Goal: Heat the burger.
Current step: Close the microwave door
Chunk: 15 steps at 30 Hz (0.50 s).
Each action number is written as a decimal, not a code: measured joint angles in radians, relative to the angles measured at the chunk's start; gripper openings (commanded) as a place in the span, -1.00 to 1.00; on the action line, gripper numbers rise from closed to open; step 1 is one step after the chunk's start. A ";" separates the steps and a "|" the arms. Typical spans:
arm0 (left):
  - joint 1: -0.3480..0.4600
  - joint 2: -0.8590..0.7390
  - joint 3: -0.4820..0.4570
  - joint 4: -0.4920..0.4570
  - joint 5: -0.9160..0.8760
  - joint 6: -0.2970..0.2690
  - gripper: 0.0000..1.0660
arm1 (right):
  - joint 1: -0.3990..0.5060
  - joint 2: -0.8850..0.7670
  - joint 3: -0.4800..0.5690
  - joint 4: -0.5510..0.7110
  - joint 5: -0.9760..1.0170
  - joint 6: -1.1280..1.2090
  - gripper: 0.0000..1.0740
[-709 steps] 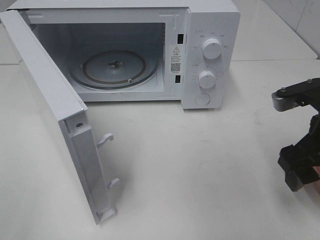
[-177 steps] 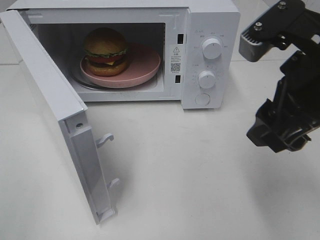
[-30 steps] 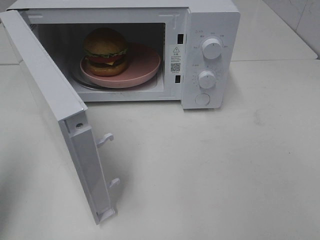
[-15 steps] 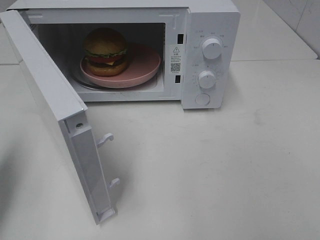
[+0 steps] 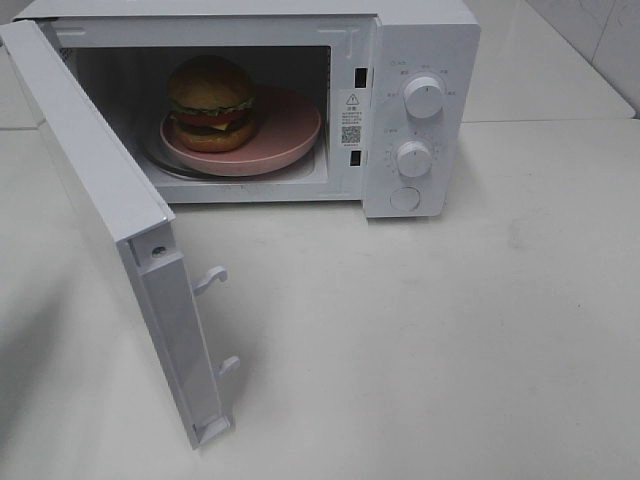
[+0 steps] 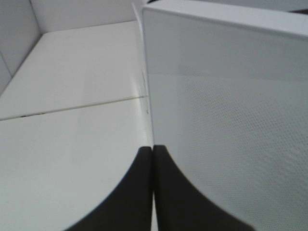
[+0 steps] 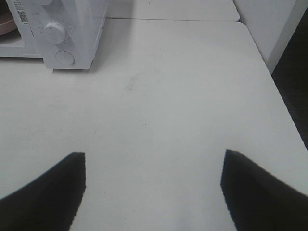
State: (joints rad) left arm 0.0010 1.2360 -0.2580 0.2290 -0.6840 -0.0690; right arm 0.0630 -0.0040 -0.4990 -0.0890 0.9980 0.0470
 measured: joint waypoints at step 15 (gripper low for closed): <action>-0.115 0.189 -0.036 0.185 -0.133 -0.105 -1.00 | 0.000 0.000 0.000 0.000 0.000 0.000 0.40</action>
State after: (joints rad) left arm -0.1140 1.4250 -0.2940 0.4140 -0.8170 -0.1740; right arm 0.0630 -0.0040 -0.4990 -0.0890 0.9980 0.0470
